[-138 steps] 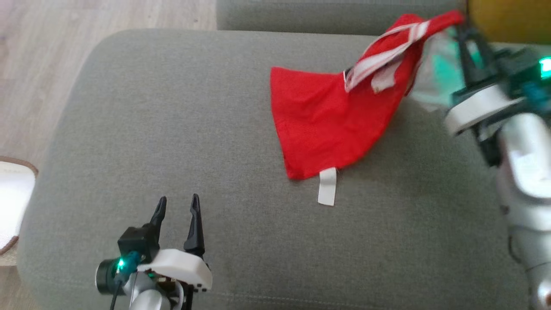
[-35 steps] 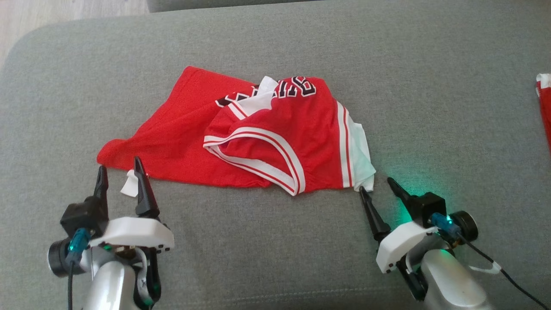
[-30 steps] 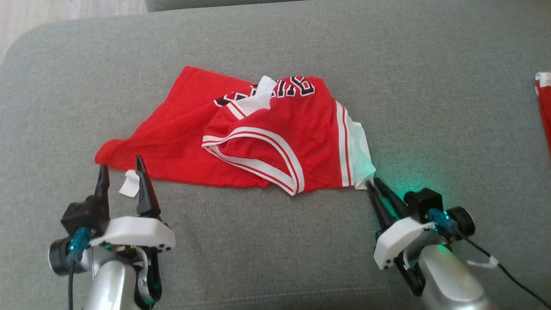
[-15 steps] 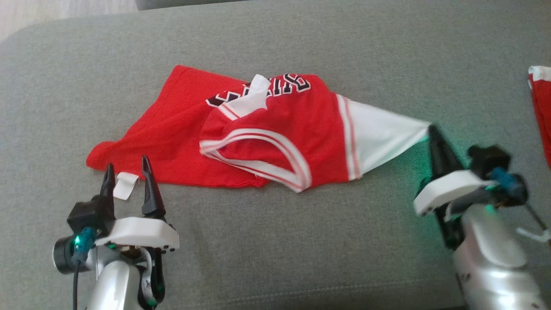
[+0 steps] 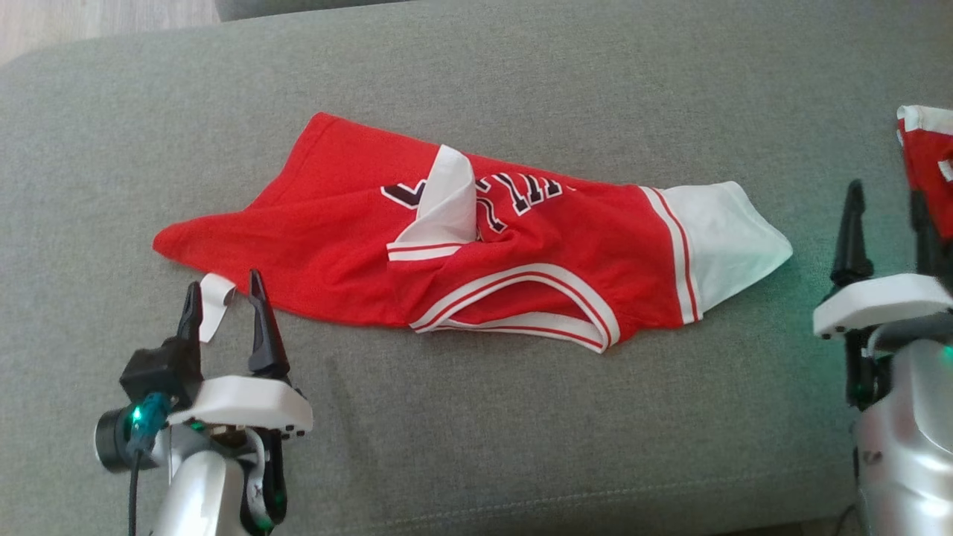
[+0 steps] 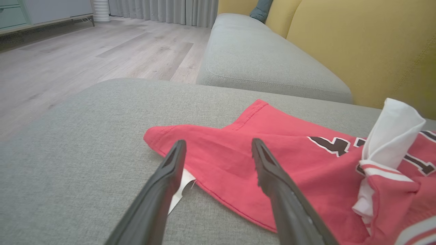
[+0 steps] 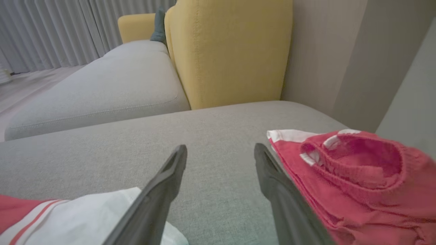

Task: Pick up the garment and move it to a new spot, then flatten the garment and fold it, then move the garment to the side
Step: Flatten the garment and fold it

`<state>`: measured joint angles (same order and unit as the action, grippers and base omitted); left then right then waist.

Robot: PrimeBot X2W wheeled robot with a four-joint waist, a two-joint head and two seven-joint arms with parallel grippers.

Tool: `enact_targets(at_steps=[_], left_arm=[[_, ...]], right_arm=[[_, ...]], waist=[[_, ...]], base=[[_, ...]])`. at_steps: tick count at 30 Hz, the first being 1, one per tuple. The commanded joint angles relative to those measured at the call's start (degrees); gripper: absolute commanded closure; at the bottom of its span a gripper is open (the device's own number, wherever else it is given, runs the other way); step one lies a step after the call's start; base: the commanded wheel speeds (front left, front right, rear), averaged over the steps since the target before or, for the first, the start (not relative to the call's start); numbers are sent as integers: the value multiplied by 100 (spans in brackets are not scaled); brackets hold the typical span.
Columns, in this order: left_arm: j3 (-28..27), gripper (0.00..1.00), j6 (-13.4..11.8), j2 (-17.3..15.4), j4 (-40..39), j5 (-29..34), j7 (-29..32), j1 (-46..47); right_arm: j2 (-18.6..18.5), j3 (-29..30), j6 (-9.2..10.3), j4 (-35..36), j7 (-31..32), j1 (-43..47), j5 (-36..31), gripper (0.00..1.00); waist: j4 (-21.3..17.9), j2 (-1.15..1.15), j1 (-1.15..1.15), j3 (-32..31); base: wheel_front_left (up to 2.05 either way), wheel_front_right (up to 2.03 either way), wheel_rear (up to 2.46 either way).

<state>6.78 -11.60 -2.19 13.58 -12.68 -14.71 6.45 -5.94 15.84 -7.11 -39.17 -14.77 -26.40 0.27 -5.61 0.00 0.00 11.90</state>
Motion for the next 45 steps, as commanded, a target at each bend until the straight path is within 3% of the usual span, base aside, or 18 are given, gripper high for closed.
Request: enact_targets(at_steps=[1,5,10,17,35,45], left_arm=[[-145,0,-22,-69,-154,40,-29,170],[-158,0,-27,-69,-144,45,-29,140],[-203,0,-28,-69,-142,88,-29,21],[-158,0,-16,-69,-100,235,-29,-167],[74,0,15,-69,360,158,-29,-685],[254,0,57,-69,357,142,-29,-538]], right_arm=[[51,-50,-37,307,-23,60,-48,0],[153,-114,-37,592,-23,264,-32,0],[277,-873,-37,1074,-23,613,188,0],[303,-1513,-37,1211,-23,902,465,0],[305,-2231,-37,574,-23,1465,497,0],[306,-2735,-37,-351,-23,1323,575,0]], waist=[[1,0,0,-12],[-7,0,0,-50],[-21,0,0,-180],[71,0,0,-417],[305,0,0,-963],[513,0,0,-857]], base=[[0,0,0],[0,0,0],[0,0,0],[0,0,0],[0,0,0],[0,0,0]])
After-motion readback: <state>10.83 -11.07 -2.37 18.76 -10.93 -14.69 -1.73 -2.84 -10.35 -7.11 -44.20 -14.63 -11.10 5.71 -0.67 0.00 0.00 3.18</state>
